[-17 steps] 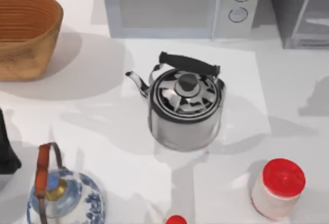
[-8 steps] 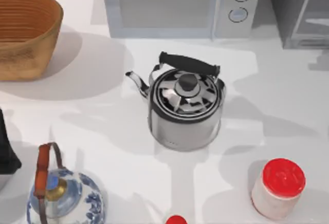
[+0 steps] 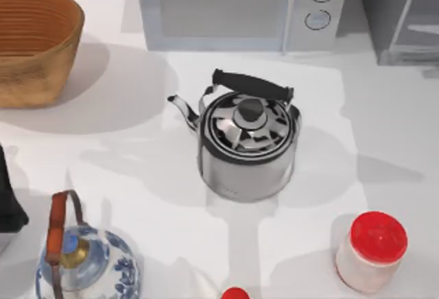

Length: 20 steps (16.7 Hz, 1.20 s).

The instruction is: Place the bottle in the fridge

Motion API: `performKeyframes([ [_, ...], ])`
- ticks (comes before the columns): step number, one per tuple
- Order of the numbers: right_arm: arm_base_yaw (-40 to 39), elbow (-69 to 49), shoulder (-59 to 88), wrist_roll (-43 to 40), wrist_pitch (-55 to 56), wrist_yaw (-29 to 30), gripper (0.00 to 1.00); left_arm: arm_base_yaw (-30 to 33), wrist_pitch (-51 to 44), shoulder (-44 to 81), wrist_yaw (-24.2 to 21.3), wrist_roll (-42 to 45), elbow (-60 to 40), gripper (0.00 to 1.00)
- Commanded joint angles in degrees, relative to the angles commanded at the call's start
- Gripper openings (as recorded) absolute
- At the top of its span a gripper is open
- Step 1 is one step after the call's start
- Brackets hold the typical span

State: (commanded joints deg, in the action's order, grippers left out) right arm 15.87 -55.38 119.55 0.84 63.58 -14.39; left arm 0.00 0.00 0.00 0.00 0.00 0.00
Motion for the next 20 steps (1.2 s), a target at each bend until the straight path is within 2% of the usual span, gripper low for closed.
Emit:
performKeyframes([
  [9,-0.21,-1.4,1.96,0.07,0.52,-0.13,0.01,0.0,0.0,0.0,0.0,0.0,0.0,1.0],
  [20,-1.79,-18.74,11.31,0.0,-7.55,1.64,0.01,0.0,0.0,0.0,0.0,0.0,0.0,1.0],
])
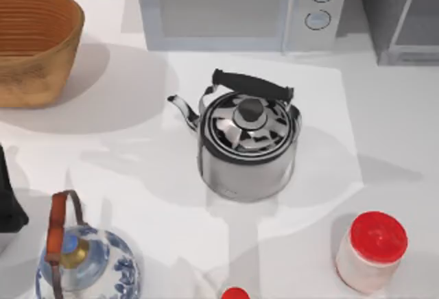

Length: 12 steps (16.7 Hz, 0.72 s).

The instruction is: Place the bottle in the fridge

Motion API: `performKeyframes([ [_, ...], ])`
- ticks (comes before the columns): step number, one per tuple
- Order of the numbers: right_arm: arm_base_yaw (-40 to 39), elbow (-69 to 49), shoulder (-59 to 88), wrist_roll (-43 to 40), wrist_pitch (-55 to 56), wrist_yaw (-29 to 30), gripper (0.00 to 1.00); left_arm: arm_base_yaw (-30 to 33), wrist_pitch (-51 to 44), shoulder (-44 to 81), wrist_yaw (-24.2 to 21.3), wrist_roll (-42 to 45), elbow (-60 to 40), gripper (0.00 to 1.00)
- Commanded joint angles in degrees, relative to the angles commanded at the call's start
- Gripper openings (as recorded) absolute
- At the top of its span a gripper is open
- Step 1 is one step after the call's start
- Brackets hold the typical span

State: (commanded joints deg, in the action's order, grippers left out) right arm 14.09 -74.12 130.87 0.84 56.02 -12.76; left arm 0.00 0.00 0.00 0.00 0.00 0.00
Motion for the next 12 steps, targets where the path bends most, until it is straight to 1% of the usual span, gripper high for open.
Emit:
performKeyframes([
  [6,-0.99,-10.3,4.58,-0.11,-4.67,1.01,0.01,0.0,0.0,0.0,0.0,0.0,0.0,1.0],
  [11,-1.18,-11.03,5.2,-0.08,-5.41,1.18,0.01,0.0,0.0,0.0,0.0,0.0,0.0,1.0],
  [12,-1.18,-11.03,5.2,-0.08,-5.41,1.18,0.08,0.0,0.0,0.0,0.0,0.0,0.0,1.0],
])
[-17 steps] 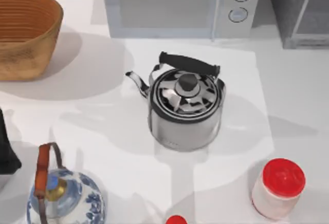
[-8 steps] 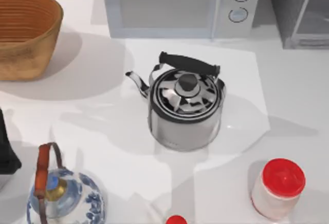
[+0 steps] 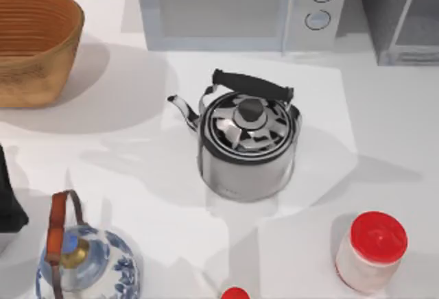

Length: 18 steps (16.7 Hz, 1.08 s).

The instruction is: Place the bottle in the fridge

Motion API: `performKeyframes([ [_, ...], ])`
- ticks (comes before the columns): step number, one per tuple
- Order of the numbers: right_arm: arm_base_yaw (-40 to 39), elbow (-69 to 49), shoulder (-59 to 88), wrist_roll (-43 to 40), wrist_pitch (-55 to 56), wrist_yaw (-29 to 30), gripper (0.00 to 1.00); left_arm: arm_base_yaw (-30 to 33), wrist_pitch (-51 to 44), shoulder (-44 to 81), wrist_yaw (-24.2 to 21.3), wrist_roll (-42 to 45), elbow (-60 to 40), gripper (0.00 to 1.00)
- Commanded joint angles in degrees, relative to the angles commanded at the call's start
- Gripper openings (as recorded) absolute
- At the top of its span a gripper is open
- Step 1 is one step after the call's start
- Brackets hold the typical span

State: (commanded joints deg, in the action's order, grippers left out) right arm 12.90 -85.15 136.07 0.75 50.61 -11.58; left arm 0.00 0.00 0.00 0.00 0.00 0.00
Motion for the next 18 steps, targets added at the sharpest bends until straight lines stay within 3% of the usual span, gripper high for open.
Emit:
performKeyframes([
  [12,0.0,0.0,0.0,0.0,0.0,0.0,0.98,0.0,0.0,0.0,0.0,0.0,0.0,1.0],
  [18,0.0,0.0,0.0,0.0,0.0,0.0,1.0,0.0,0.0,0.0,0.0,0.0,0.0,1.0],
])
